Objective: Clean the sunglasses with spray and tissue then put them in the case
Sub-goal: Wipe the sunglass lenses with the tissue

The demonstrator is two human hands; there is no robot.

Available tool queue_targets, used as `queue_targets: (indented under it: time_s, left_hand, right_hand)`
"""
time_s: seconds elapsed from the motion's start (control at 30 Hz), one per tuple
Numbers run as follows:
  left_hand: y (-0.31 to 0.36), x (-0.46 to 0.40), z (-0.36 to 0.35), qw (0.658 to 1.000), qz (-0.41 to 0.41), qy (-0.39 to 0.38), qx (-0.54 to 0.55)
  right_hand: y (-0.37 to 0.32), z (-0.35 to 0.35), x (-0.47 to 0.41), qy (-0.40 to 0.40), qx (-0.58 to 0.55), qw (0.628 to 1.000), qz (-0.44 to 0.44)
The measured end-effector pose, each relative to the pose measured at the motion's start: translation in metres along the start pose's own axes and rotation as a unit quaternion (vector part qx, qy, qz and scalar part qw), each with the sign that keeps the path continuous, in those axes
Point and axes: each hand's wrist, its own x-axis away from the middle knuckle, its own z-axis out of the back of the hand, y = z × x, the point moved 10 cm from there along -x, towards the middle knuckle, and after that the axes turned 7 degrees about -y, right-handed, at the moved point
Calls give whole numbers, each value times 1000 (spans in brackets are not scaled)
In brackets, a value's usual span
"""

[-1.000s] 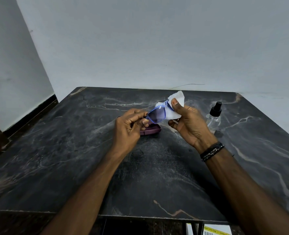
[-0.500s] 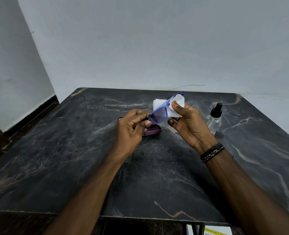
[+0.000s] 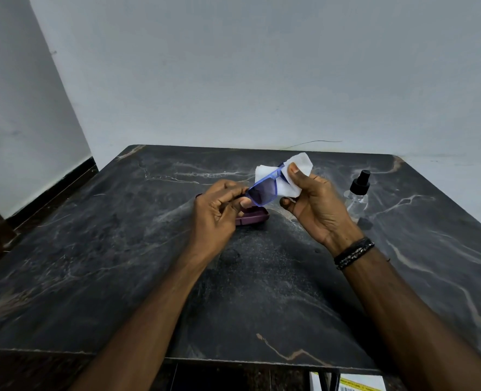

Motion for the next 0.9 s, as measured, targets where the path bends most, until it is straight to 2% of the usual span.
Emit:
queue_targets:
  time_s: [0.17, 0.4, 0.63, 0.9]
  left_hand:
    - [-3, 0, 6, 1000, 6, 17, 5]
    - [-3, 0, 4, 1000, 2, 9, -13]
    - [-5, -1, 11, 999, 7, 36, -1]
    - [-7, 0, 8, 1000, 2, 22, -17]
  right_hand:
    - [-1, 1, 1, -13, -23, 1000, 8]
    - [0, 4, 1, 13, 9, 1000, 4]
    - [-3, 10, 1, 17, -23, 1000, 3]
    - [0, 7, 2, 33, -3, 999, 4]
